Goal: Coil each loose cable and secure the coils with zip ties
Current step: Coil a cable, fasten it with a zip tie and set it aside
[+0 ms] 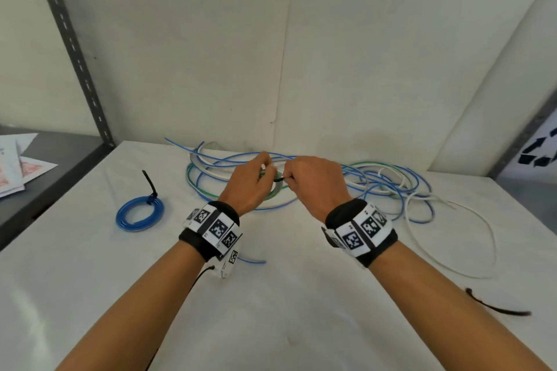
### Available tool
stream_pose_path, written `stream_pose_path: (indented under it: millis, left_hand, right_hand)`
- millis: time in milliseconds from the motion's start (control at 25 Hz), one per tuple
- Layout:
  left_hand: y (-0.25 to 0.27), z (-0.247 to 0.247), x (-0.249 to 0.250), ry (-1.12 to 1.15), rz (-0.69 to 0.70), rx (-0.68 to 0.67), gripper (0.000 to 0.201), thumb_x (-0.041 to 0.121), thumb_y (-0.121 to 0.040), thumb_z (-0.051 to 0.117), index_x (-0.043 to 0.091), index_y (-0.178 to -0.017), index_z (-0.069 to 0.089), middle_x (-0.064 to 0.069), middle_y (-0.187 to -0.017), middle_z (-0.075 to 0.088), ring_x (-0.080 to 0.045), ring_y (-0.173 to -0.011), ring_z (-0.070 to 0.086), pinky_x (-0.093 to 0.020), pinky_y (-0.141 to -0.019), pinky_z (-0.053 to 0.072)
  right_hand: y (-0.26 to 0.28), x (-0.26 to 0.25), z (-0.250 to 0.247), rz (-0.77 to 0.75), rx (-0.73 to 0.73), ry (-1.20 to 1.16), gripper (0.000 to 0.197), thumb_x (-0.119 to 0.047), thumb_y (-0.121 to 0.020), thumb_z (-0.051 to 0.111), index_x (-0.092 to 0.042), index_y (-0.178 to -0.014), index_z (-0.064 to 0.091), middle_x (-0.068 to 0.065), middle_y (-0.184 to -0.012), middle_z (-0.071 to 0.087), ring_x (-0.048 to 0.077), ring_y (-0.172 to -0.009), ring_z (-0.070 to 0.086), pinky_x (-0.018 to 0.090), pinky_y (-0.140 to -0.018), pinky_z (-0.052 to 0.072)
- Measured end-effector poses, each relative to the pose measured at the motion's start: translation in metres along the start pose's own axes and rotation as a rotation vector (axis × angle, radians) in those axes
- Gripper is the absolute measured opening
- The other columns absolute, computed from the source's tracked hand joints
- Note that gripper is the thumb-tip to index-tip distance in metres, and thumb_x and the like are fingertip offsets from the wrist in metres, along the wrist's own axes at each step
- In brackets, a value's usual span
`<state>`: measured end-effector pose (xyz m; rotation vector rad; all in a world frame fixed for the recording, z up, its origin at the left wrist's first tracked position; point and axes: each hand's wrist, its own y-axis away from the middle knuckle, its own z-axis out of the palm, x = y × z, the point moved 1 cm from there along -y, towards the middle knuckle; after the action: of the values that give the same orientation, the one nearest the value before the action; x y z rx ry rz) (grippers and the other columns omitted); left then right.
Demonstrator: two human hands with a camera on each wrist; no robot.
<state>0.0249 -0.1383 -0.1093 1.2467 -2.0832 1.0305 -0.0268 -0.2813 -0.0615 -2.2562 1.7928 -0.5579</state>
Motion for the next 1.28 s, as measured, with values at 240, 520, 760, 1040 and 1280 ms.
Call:
stream_pose_path:
  millis: [240, 520, 760, 1040, 1280]
  left_hand:
    - [-0.021, 0.006, -0.019, 0.049, 0.032, 0.054, 0.023, 0.026, -0.105, 0.045, 0.011, -0.092, 0.057, 0.000, -0.082, 0.065, -0.011, -0.074, 0.058, -0.025, -0.065, 0.041]
    - [-0.032, 0.003, -0.022, 0.097, 0.138, 0.172, 0.020, 0.018, -0.104, 0.048, 0.011, -0.085, 0.052, -0.002, -0.071, 0.064, -0.010, -0.061, 0.055, -0.019, -0.059, 0.042]
    - [-0.039, -0.006, -0.011, 0.200, 0.205, 0.222, 0.022, 0.013, -0.106, 0.046, 0.007, -0.086, 0.051, 0.008, -0.066, 0.052, -0.005, -0.056, 0.043, -0.015, -0.056, 0.034]
    - [-0.034, -0.004, -0.007, 0.140, 0.256, 0.193, 0.022, 0.015, -0.106, 0.047, 0.006, -0.087, 0.053, 0.003, -0.065, 0.054, -0.010, -0.056, 0.043, -0.015, -0.055, 0.033]
    - [-0.033, 0.001, -0.005, 0.077, 0.290, 0.181, 0.021, 0.013, -0.106, 0.047, 0.006, -0.087, 0.054, 0.003, -0.062, 0.052, -0.011, -0.055, 0.043, -0.014, -0.055, 0.032]
  right_hand:
    - [-0.004, -0.012, 0.023, -0.073, 0.202, 0.034, 0.031, -0.006, -0.063, 0.085, -0.020, -0.062, 0.058, -0.003, -0.055, 0.051, 0.019, -0.050, 0.052, 0.026, -0.051, 0.023]
    - [-0.018, 0.026, 0.016, 0.254, 0.155, -1.221, 0.008, -0.015, -0.091, 0.072, -0.009, -0.089, 0.077, -0.001, -0.070, 0.072, 0.014, -0.061, 0.066, 0.031, -0.065, 0.058]
    - [-0.018, 0.016, 0.043, 0.399, -0.068, -1.822, 0.015, -0.017, -0.100, 0.058, -0.007, -0.102, 0.069, 0.005, -0.083, 0.071, 0.012, -0.061, 0.054, 0.020, -0.053, 0.041]
    - [-0.022, 0.016, 0.051, 0.427, -0.032, -1.807, 0.019, -0.020, -0.095, 0.066, -0.009, -0.080, 0.064, 0.008, -0.073, 0.067, 0.014, -0.053, 0.047, 0.022, -0.051, 0.040]
    - [-0.017, 0.019, 0.057, 0.468, -0.038, -1.826, 0.018, -0.020, -0.095, 0.066, -0.010, -0.080, 0.066, 0.008, -0.073, 0.067, 0.014, -0.053, 0.047, 0.022, -0.054, 0.039]
